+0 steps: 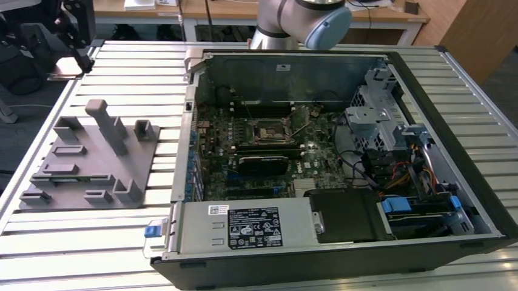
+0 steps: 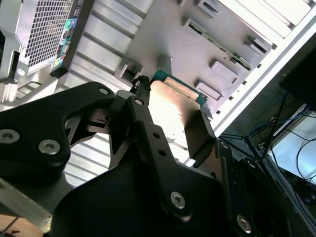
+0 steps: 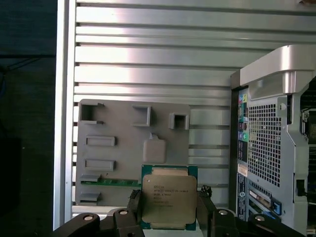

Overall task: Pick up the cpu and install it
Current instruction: 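Pick up the cpu and move it towards the insertion slot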

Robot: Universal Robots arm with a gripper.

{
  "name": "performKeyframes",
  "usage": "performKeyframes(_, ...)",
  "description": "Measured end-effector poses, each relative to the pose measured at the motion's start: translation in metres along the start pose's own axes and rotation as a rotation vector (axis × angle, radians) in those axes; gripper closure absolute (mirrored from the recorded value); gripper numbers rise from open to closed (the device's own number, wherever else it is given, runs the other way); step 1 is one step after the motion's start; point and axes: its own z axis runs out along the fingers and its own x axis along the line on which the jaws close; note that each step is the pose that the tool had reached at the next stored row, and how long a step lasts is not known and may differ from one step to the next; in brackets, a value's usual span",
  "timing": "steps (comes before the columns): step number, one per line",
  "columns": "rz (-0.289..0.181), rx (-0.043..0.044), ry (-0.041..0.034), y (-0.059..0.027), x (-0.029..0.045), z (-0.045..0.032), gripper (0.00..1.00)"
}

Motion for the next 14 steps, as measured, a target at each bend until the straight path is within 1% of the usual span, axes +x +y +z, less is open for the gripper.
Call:
performKeyframes(5, 0.0, 0.0, 0.0001, -0.0001, -0.0137, 0.0004, 0.47)
performKeyframes(8, 0.0, 0.0, 0.0, -0.0001, -0.0234, 0.0008, 0.47)
performKeyframes(10, 0.0, 0.0, 0.0, -0.0002, -0.0306, 0.0011, 0.47)
performKeyframes(14, 0.0, -0.0001, -0.0001, -0.0003, -0.0484, 0.0021, 0.47)
